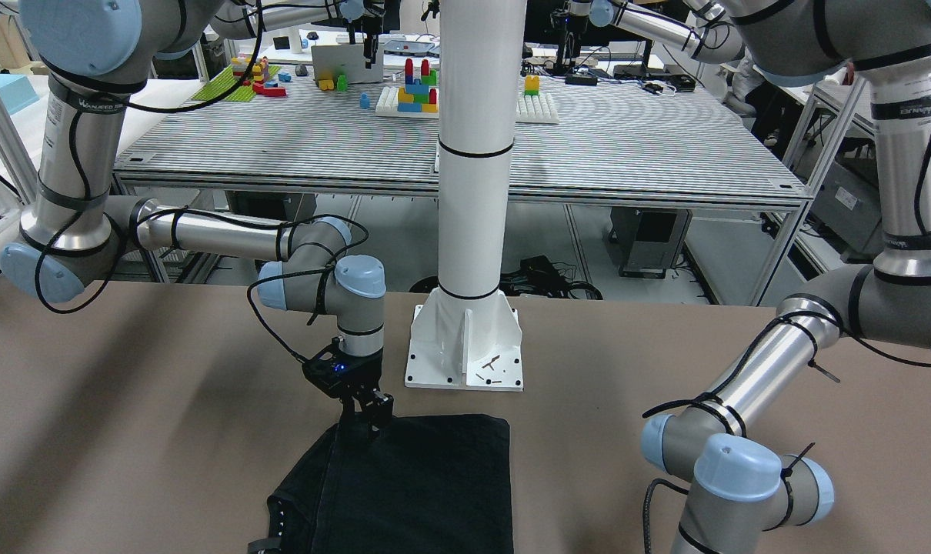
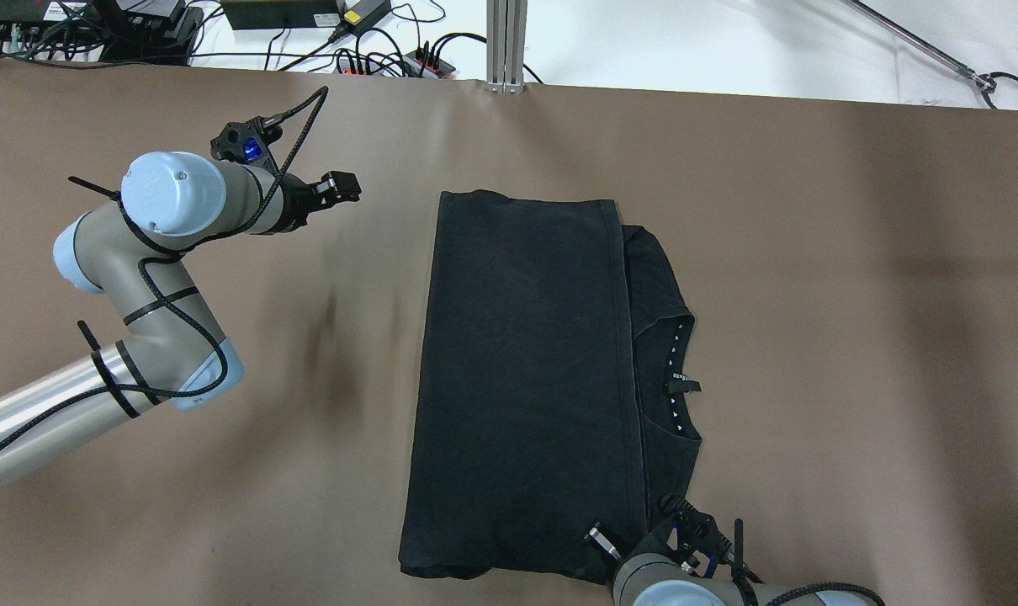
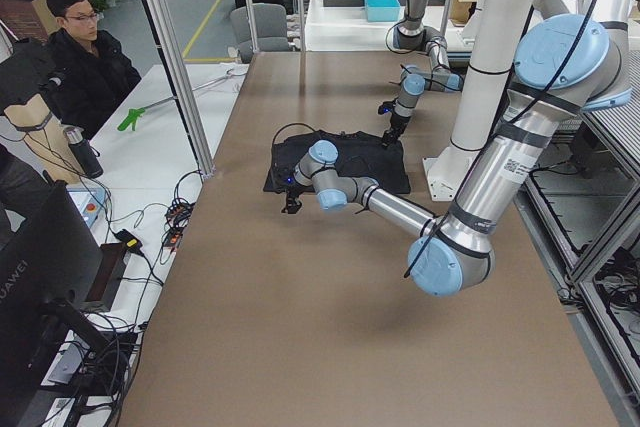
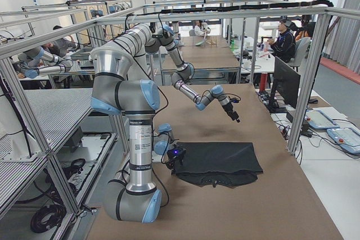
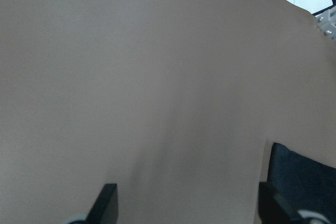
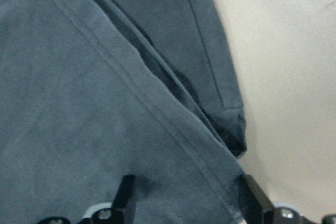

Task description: Fold clothes

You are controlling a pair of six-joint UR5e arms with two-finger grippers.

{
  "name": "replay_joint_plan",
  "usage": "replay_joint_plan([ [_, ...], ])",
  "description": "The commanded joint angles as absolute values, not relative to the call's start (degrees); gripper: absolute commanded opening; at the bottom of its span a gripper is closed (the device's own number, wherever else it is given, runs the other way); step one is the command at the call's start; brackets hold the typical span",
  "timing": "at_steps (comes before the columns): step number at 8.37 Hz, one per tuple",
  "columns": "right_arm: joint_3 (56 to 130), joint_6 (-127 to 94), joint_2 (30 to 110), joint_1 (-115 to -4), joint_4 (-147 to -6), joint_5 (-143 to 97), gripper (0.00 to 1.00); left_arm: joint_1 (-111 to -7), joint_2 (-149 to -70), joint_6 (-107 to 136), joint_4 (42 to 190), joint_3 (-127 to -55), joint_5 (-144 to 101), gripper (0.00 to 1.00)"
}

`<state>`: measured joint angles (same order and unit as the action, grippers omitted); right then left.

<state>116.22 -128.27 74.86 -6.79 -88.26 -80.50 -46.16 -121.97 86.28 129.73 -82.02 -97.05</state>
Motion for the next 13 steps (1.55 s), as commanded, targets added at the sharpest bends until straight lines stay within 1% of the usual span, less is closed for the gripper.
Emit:
replay_joint_plan([
  [1, 116.36, -131.13, 77.16, -5.1, -87.98, -78.49, 0.7, -45.71, -121.21, 86.57, 129.81, -82.79, -96.16, 0.94],
  [2, 116.45, -131.13, 76.82, -5.1, -87.98, -78.49, 0.7, -45.7, -120.59, 86.57, 129.64, -83.32, -96.15, 0.94],
  [3, 116.37, -131.13, 77.16, -5.18, -87.98, -78.49, 0.66, -45.7, -119.19, 86.57, 129.55, -84.89, -96.07, 0.94],
  [5, 116.37, -131.13, 77.43, -5.19, -87.98, -78.4, 0.45, -45.62, -118.21, 86.57, 129.55, -85.87, -96.07, 0.94],
  [7, 116.37, -131.05, 77.61, -5.19, -87.98, -78.4, 0.45, -45.62, -118.13, 86.57, 129.55, -85.87, -95.63, 0.94],
  [8, 116.45, -130.96, 78.48, -5.19, -87.98, -78.4, 0.49, -45.18, -118.04, 86.57, 129.55, -85.87, -95.36, 0.94],
  [9, 116.54, -130.96, 79.01, -5.19, -87.98, -78.4, 0.52, -44.91, -118.04, 86.57, 129.46, -85.87, -94.75, 0.94],
  [10, 116.54, -130.96, 79.01, -5.19, -87.98, -78.4, 0.47, -44.83, -118.04, 86.75, 129.46, -85.96, -94.57, 0.94],
  [11, 116.63, -130.96, 78.23, -5.19, -88.07, -78.49, 0.22, -44.39, -118.04, 87.36, 129.46, -86.13, -94.48, 0.94],
  [12, 117.85, -130.61, 78.22, -5.19, -88.07, -78.66, 0.0, -44.12, -118.04, 87.45, 128.77, -86.39, -93.79, 0.94],
  [13, 119.43, -130.34, 78.14, -5.45, -88.59, -78.75, 0.0, -44.03, -118.04, 87.45, 127.11, -87.53, -93.78, 0.94],
])
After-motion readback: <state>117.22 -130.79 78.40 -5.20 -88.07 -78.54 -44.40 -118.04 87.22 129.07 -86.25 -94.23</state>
